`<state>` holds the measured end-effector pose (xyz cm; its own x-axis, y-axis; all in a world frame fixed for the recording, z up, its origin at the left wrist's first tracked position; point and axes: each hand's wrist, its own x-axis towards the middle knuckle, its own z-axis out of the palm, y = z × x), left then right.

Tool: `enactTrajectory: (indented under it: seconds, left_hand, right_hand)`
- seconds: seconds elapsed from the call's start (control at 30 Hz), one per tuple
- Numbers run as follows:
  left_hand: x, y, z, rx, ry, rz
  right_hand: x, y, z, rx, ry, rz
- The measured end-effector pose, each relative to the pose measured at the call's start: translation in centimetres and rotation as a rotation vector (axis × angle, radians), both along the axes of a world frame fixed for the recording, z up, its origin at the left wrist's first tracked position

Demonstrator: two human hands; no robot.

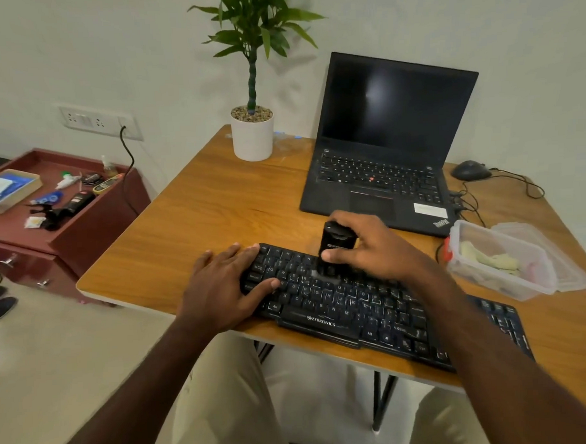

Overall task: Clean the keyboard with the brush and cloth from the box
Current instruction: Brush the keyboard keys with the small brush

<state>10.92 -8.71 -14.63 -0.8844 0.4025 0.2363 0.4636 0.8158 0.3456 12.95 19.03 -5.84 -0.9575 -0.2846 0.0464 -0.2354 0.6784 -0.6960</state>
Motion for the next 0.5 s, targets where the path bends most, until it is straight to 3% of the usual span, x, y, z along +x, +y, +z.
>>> enactTrajectory:
  seconds: [0.17, 0.5]
  left_hand:
    - [0.0, 0.1, 0.0, -0.002, 0.008, 0.002]
    - [0.2, 0.2, 0.2, -0.003, 0.012, 0.008]
  right_hand:
    - [-0.1, 1.9, 1.0, 0.053, -0.042, -0.012]
    - [0.3, -2.4, -0.7, -0.180, 0.087, -0.066]
